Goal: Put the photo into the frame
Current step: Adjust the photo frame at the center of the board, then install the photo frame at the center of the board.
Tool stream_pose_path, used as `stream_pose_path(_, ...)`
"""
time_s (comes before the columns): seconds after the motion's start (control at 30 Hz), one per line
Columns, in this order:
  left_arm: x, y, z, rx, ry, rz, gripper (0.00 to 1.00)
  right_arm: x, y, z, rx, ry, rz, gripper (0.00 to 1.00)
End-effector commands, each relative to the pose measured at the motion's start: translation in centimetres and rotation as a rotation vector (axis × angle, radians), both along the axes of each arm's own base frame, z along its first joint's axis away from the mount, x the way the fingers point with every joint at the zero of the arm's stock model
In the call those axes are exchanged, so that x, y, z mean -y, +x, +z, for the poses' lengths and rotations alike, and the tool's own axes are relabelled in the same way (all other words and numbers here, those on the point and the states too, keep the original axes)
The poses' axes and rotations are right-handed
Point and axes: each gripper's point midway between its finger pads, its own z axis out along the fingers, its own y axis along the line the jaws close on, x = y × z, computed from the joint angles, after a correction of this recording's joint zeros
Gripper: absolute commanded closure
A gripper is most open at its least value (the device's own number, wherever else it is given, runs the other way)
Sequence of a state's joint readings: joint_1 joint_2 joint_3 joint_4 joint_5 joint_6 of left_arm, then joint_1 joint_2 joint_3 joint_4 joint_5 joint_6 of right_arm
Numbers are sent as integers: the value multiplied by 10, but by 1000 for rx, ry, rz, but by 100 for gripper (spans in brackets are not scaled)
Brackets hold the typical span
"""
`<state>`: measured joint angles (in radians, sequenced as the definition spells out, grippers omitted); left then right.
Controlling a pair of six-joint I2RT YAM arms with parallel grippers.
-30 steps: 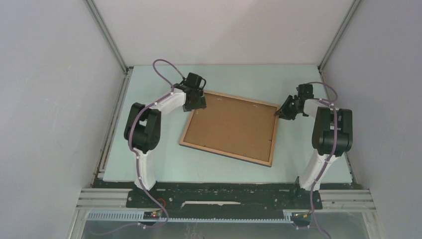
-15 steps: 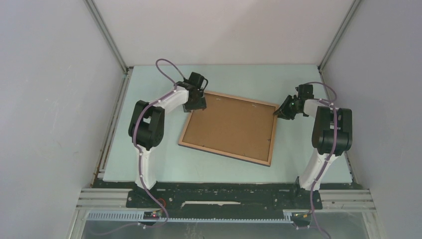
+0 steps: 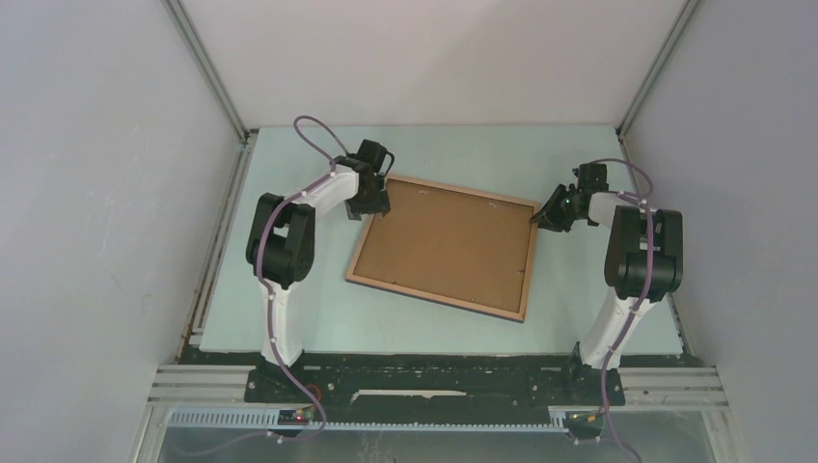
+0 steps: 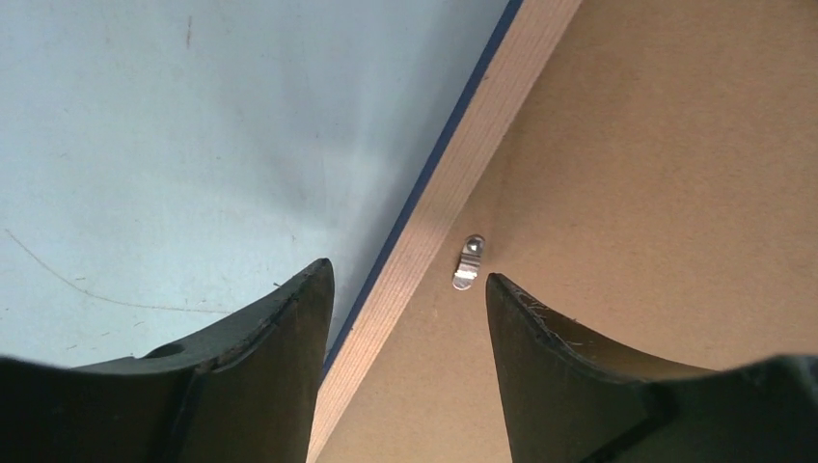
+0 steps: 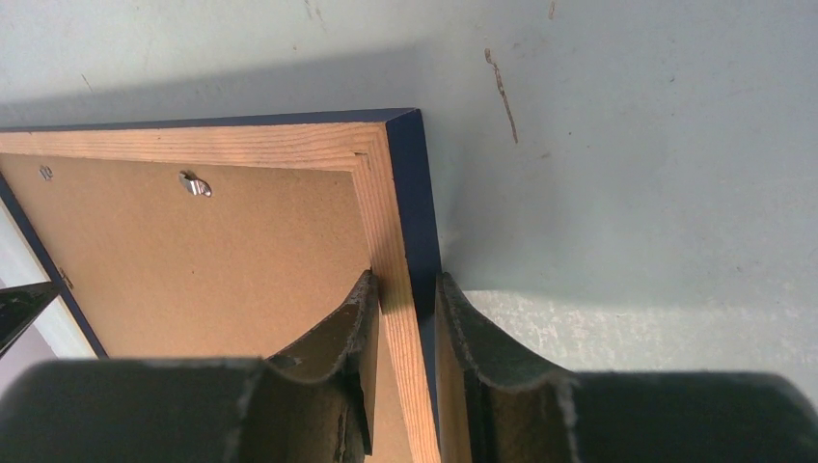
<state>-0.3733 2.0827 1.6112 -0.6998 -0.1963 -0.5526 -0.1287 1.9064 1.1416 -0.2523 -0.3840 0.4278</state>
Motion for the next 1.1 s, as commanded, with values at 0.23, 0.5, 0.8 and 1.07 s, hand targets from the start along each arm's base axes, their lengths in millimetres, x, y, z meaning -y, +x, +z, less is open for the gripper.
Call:
stream_pose_path(0.23, 1, 0, 0, -16, 14, -9, 33, -10, -1, -1, -2, 57, 24, 83)
stream_pose_path(0.5, -11, 4, -4, -20, 37, 52, 53, -11, -1, -1, 0, 62, 25, 83)
stream_pose_path(0.8, -20, 8, -5, -15, 46, 99, 86, -13, 0, 0, 5, 69, 31, 83)
stream_pose_path(1.07, -21, 2, 21, 127, -6, 101, 75, -14, 0, -1, 5, 73, 35, 84)
